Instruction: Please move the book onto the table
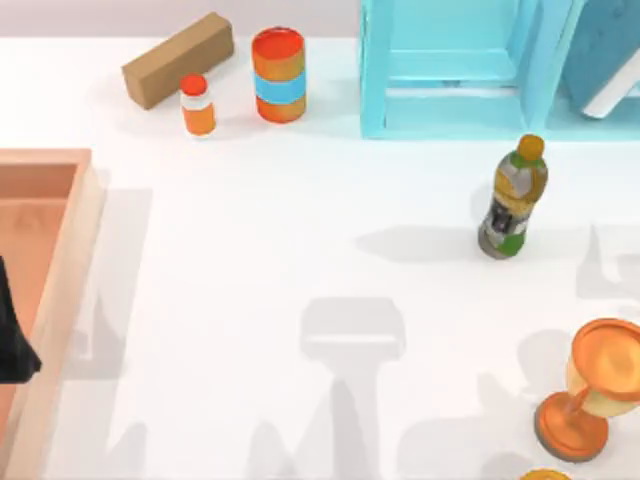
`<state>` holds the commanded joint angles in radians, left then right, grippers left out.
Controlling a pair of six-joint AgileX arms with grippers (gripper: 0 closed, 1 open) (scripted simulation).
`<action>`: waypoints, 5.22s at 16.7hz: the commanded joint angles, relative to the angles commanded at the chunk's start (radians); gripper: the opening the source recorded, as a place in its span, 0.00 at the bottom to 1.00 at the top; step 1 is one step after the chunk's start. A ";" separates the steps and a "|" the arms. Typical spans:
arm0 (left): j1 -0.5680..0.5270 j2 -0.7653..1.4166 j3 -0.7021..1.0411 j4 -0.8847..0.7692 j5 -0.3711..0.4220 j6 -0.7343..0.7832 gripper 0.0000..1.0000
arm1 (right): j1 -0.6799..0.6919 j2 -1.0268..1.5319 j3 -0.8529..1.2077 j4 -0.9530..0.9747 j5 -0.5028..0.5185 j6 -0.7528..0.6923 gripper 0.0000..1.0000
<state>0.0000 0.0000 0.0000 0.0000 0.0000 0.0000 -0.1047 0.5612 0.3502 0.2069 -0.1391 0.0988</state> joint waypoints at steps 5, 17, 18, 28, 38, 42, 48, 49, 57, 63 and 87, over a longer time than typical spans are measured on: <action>0.000 0.000 0.000 0.000 0.000 0.000 1.00 | -0.037 0.623 0.218 0.106 -0.101 0.094 1.00; 0.000 0.000 0.000 0.000 0.000 0.000 1.00 | -0.065 1.346 0.630 0.311 -0.173 0.205 1.00; 0.000 0.000 0.000 0.000 0.000 0.000 1.00 | -0.065 1.347 0.632 0.312 -0.173 0.206 1.00; 0.000 0.000 0.000 0.000 0.000 0.000 1.00 | -0.040 1.487 0.784 0.302 -0.147 0.217 1.00; 0.000 0.000 0.000 0.000 0.000 0.000 1.00 | 0.000 1.705 1.030 0.279 -0.107 0.232 1.00; 0.000 0.000 0.000 0.000 0.000 0.000 1.00 | 0.000 1.705 1.030 0.279 -0.107 0.232 0.77; 0.000 0.000 0.000 0.000 0.000 0.000 1.00 | 0.000 1.705 1.030 0.279 -0.107 0.232 0.32; 0.000 0.000 0.000 0.000 0.000 0.000 1.00 | 0.000 1.705 1.030 0.279 -0.107 0.232 0.25; 0.000 0.000 0.000 0.000 0.000 0.000 1.00 | 0.000 1.705 1.030 0.279 -0.107 0.232 0.00; 0.000 0.000 0.000 0.000 0.000 0.000 1.00 | 0.019 1.637 0.917 0.330 0.025 0.221 0.00; 0.000 0.000 0.000 0.000 0.000 0.000 1.00 | -0.027 0.623 0.608 -0.381 -0.037 0.197 0.00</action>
<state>0.0000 0.0000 0.0000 0.0000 0.0000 0.0000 -0.1313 1.1844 0.9582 -0.1741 -0.1760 0.2957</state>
